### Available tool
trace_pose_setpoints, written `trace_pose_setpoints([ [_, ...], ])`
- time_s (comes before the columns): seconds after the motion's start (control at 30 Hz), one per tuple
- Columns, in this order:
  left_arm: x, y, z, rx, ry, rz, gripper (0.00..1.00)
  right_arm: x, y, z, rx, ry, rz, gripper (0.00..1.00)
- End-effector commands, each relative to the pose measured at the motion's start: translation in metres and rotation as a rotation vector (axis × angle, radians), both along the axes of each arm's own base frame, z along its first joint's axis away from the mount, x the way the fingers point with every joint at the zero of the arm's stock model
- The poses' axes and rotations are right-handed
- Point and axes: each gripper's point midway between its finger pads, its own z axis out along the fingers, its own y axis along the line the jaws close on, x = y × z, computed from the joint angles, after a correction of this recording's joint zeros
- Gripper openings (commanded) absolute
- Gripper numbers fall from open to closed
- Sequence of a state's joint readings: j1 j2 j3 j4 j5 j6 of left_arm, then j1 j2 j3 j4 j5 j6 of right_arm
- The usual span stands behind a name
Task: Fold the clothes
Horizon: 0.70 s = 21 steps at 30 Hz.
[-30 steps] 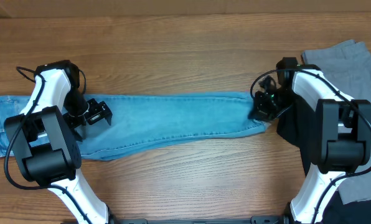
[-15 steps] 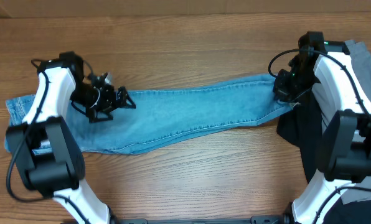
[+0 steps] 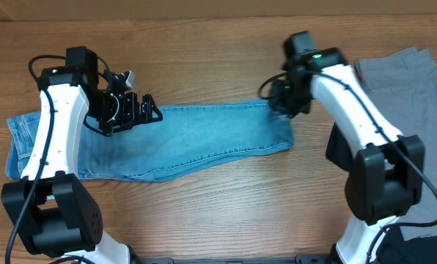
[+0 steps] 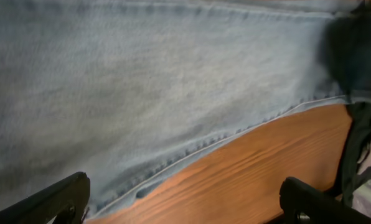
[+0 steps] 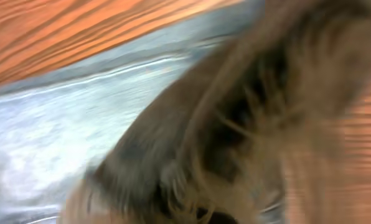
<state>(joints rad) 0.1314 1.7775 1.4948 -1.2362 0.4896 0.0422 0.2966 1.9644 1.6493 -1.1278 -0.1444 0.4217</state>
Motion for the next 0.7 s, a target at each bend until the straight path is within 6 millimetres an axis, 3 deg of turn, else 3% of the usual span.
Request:
trace_pose_setpoints([
  [0.0,0.001,0.007,0.0,0.036,0.008,0.019,1.0,0.003,0.024,0.017,0.04,-0.048,-0.026,0.14],
  [0.13,0.0,0.01,-0.001,0.057,0.014,0.027,1.0,0.0,0.045,0.018,0.056,-0.065,-0.008,0.14],
  [0.27,0.0,0.01,-0.001,0.057,0.016,0.027,1.0,-0.003,0.053,0.013,0.062,-0.064,-0.008,0.14],
  [0.4,-0.001,0.01,-0.001,0.056,0.019,0.027,1.0,-0.008,0.057,0.007,0.091,-0.036,-0.025,0.05],
  [0.67,-0.001,0.01,-0.001,0.056,0.02,0.027,1.0,-0.018,0.096,0.003,0.246,-0.018,0.054,0.04],
])
